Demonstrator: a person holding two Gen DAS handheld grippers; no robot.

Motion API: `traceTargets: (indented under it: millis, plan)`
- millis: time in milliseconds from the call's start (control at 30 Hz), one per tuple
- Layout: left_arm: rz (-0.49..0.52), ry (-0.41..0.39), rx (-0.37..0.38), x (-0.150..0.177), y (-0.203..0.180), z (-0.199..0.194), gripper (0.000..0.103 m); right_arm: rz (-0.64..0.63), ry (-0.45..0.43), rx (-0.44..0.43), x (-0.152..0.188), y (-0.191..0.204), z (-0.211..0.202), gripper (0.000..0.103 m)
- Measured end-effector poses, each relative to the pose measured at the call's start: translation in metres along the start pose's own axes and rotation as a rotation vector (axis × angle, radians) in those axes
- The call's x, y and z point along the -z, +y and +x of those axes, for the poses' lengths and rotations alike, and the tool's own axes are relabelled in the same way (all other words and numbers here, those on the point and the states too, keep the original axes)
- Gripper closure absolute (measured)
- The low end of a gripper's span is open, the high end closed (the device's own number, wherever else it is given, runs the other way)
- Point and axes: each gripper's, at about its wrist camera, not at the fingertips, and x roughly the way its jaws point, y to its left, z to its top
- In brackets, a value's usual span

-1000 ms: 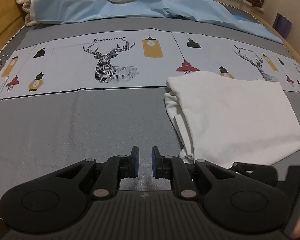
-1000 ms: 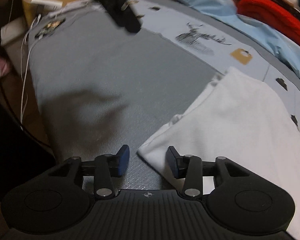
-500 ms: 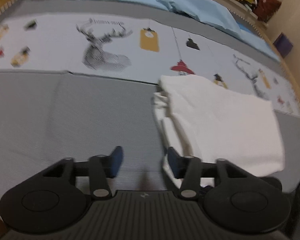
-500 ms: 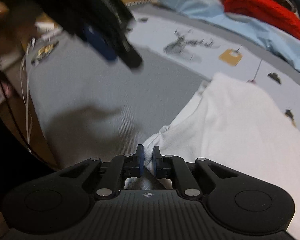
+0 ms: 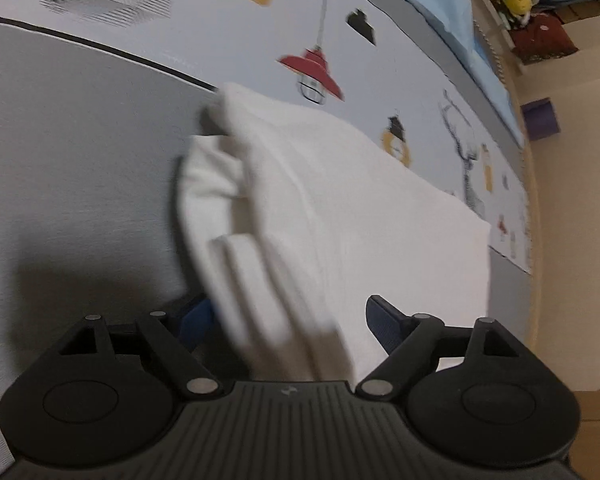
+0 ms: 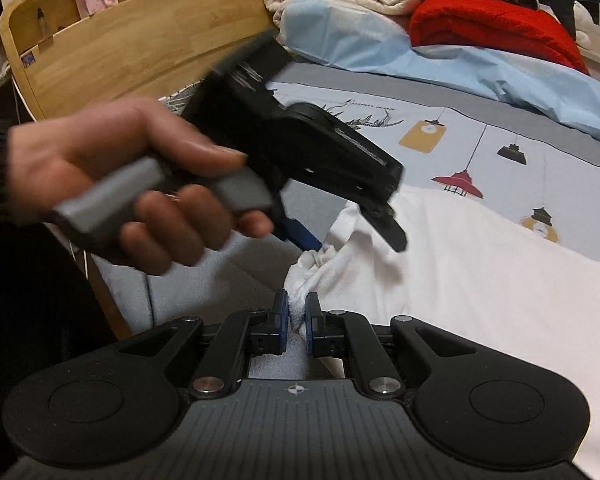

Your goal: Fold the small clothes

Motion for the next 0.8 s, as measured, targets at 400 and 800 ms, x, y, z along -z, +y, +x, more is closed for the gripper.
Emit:
traceTargets:
  millis: [400,800]
  plan:
    - [0.069,-0.015,0.012,-0.004,0.005,0.0,0.085,-0.013,0.015,-0.014,-0.004,0.01,0.008,0.095]
    - [0.125,-0.168,-0.104,0.012,0.015,-0.102,0.087,0.091,-0.184,-0.171,-0.032,0.032,-0.015,0.095]
